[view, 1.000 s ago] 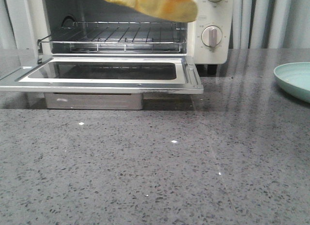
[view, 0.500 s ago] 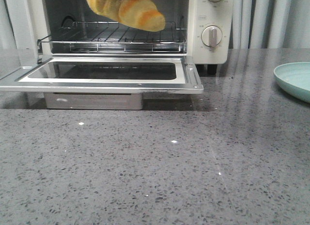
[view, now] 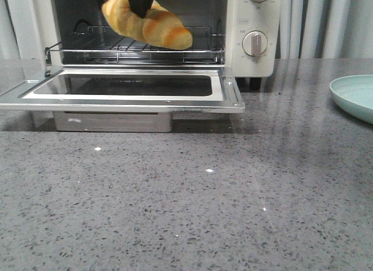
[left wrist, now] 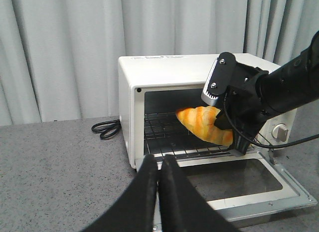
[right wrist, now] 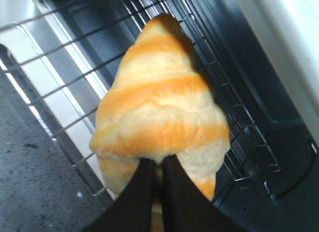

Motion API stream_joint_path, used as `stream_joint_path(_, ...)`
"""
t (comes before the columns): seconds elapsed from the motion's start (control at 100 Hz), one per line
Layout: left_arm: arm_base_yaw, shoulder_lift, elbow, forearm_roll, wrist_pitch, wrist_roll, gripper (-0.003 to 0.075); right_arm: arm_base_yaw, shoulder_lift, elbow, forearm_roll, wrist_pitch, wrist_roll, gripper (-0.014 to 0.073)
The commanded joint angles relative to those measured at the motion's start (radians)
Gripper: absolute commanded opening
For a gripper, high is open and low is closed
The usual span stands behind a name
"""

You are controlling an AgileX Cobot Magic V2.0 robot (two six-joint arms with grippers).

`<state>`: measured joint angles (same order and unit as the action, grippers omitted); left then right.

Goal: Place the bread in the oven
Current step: 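Lower the bread roll onto the oven rack and open the right gripper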

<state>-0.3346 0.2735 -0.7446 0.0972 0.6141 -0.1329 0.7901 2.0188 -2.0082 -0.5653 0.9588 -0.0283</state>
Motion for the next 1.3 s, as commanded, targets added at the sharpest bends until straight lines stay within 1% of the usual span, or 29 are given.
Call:
stream_joint_path(0.0,0.004,0.007,-0.033,-0.006,-0.075,-0.008,-0.0022,-0.012,-0.044,-0.034,-0.057,-0.055,-0.006,-0.0074)
stream_joint_path(0.22,0.004,0.007,-0.033,-0.006,-0.075,-0.008,-0.0022,-0.023,-0.038,-0.034,-0.057,-0.091,-0.006,-0.0073)
stream_joint_path(0.31,0.004,0.007,-0.033,-0.007,-0.074,-0.008,-0.0022,-0.023,-0.038,-0.034,-0.057,-0.095,-0.006,-0.0032)
stream_joint_path(0.38,0.004,0.007,-0.033,-0.007,-0.074,-0.008,-0.0022,-0.023,-0.038,-0.034,-0.057,-0.095,-0.006,0.0055)
stream_joint_path(0.41,0.004,0.007,-0.033,-0.007,-0.074,-0.008,-0.0022,-0.023,-0.038,-0.034,-0.057,-0.095,-0.006,0.0120)
stream_joint_path(0.43,0.004,0.007,-0.033,-0.007,-0.074,-0.008,-0.0022,-0.023,-0.038,-0.034,-0.057,-0.097,-0.006,0.0148)
stream_joint_path(0.48,0.004,0.007,-0.033,-0.007,-0.074,-0.008,-0.0022,-0.023,-0.038,-0.034,-0.057,-0.097,-0.006,0.0267)
stream_joint_path(0.53,0.004,0.007,-0.033,-0.007,-0.074,-0.008,-0.0022,-0.023,-0.038,-0.034,-0.057,-0.097,-0.006,0.0358)
stream_joint_path(0.55,0.004,0.007,-0.033,-0.009,-0.074,-0.008,-0.0022,-0.023,-0.038,-0.034,-0.057,-0.097,-0.006,0.0386)
stream_joint_path(0.6,0.004,0.007,-0.033,-0.009,-0.074,-0.008,-0.0022,-0.023,-0.038,-0.034,-0.057,-0.100,-0.006,0.0427)
stream_joint_path(0.78,0.004,0.003,-0.033,-0.009,-0.067,-0.008,-0.0022,-0.023,-0.038,-0.039,-0.057,-0.100,-0.006,0.0422)
stream_joint_path(0.97,0.005,-0.060,-0.033,0.004,-0.064,-0.008,-0.0022,-0.004,-0.038,-0.092,-0.057,-0.052,-0.002,0.0422)
stream_joint_path(1.29,0.005,-0.159,-0.033,0.015,0.038,-0.008,-0.0022,0.100,-0.038,-0.177,-0.052,0.073,-0.001,0.0422)
